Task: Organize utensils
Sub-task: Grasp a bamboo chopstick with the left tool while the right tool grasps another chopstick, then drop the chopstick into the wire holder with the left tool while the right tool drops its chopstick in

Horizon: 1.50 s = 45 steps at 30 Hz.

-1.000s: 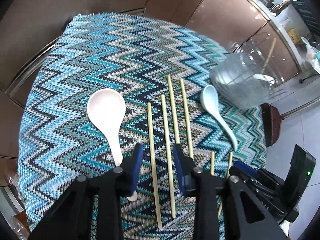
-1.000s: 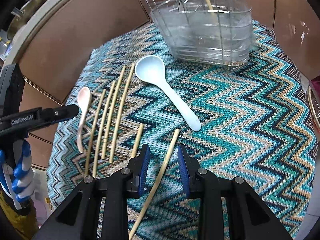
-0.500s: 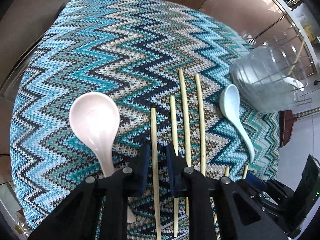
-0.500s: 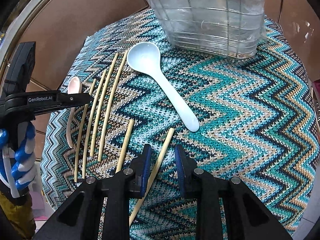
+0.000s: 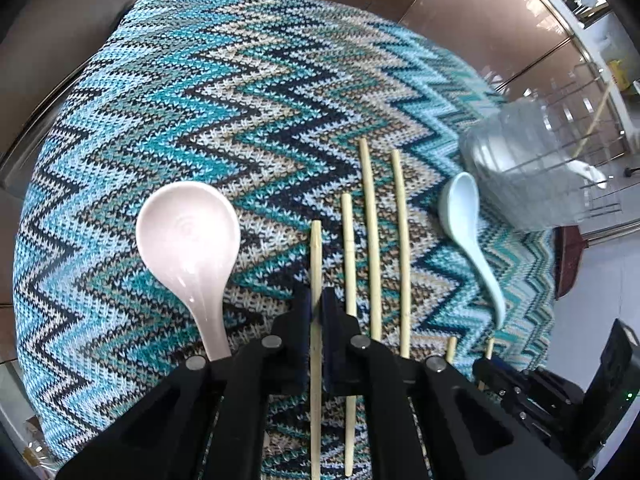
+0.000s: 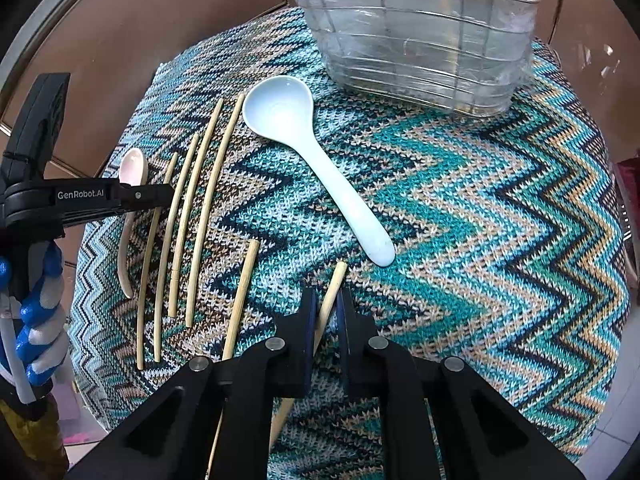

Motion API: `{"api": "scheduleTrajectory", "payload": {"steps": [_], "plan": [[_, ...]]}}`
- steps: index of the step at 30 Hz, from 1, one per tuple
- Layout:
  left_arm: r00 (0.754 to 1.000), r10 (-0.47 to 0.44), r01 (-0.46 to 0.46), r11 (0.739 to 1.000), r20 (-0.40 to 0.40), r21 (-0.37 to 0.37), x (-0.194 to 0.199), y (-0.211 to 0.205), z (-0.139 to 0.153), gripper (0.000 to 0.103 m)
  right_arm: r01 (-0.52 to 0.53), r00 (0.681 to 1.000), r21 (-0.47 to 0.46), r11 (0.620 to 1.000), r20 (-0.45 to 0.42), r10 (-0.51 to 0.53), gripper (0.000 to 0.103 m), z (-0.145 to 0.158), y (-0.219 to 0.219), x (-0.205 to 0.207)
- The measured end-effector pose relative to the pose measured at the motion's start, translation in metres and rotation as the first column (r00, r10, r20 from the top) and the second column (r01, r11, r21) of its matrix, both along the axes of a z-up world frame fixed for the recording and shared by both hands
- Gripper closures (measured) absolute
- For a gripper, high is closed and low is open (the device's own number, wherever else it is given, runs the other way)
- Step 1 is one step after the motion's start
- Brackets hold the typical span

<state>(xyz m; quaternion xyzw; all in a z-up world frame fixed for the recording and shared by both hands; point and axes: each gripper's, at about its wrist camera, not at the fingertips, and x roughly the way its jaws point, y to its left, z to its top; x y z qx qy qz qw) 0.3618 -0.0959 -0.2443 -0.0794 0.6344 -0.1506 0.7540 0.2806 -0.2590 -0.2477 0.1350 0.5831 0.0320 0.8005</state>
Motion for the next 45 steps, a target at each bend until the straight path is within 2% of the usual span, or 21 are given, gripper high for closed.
{"api": "scheduleTrajectory", "payload": {"steps": [8,15,22,27,35,42,45], "plan": [[0.994,-0.001,0.007,0.999,0.107,-0.053,-0.036,0.017,0.039,0.099,-0.004,0.997,0.019,1.0,0.082,0.003,0.098,0.029,0.0,-0.031],[0.974,0.01,0.006,0.997,0.228,-0.073,-0.073,0.026,0.078,0.099,-0.044,0.974,-0.01,0.999,0.222,0.046,0.098,0.072,0.014,-0.07],[0.939,0.036,0.0,0.994,0.343,-0.105,-0.116,0.036,0.12,0.099,-0.053,0.932,-0.022,0.998,0.357,0.057,0.098,0.11,0.023,-0.11],[0.897,0.037,0.019,0.992,0.44,-0.122,-0.149,0.04,0.16,0.099,-0.053,0.901,-0.032,0.998,0.43,0.062,0.098,0.133,0.032,-0.132],[0.836,0.042,0.056,0.985,0.546,-0.162,-0.168,0.033,0.216,0.099,-0.026,0.81,-0.043,0.999,0.585,0.046,0.098,0.187,0.027,-0.152],[0.78,0.047,0.11,0.972,0.624,-0.21,-0.143,-0.003,0.263,0.099,0.019,0.703,-0.057,0.998,0.711,0.027,0.098,0.23,0.001,-0.135],[0.738,0.054,0.134,0.965,0.673,-0.225,-0.121,-0.029,0.285,0.099,0.042,0.649,-0.063,0.997,0.76,0.021,0.098,0.248,-0.015,-0.118]]}}
